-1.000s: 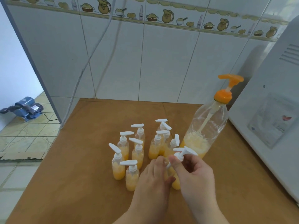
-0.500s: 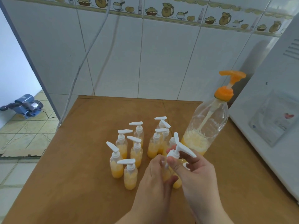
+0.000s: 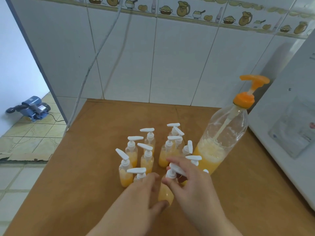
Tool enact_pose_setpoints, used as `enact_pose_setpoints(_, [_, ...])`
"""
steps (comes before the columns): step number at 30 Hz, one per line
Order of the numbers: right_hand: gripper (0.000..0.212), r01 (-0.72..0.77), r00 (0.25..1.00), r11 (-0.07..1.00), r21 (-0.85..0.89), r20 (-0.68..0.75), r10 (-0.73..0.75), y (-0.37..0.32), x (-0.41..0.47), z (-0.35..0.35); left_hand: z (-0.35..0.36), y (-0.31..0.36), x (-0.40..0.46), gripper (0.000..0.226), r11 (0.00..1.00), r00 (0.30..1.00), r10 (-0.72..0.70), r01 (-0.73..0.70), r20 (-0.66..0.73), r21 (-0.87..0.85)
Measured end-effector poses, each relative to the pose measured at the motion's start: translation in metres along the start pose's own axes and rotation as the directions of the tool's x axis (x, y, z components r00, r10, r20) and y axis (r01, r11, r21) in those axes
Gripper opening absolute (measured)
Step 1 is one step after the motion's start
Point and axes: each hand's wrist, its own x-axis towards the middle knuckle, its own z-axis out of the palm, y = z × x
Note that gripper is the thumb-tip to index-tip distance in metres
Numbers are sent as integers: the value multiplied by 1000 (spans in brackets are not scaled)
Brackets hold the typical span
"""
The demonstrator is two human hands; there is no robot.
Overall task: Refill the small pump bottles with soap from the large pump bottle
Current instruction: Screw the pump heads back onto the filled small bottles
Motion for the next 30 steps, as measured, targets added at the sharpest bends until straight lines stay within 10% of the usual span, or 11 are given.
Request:
enact_pose_setpoints(5, [26, 116, 977, 958, -262, 204, -62, 1, 8, 7, -66, -5, -19, 21, 936, 980, 63, -124, -191, -331])
enact_pose_setpoints(10, [30, 120, 946, 933, -339, 325, -4, 5, 18, 6, -103, -65, 12, 19, 935, 764, -218, -14, -607, -353])
enact_pose_setpoints(17, [55, 158, 872, 891, -427, 484, 78, -38, 65, -51, -88, -128, 69, 38, 902, 971, -213, 154, -105, -403])
enact_pose_setpoints(22, [51, 275, 912, 838, -472, 405, -71, -60, 145, -30, -69, -131, 98, 46, 942, 954, -148, 216, 261, -255])
enact_pose_setpoints(30, [15, 455, 780, 586, -671, 617, 101, -34, 188, 40, -54, -132, 118, 28, 977, 948, -189, 209, 256, -51])
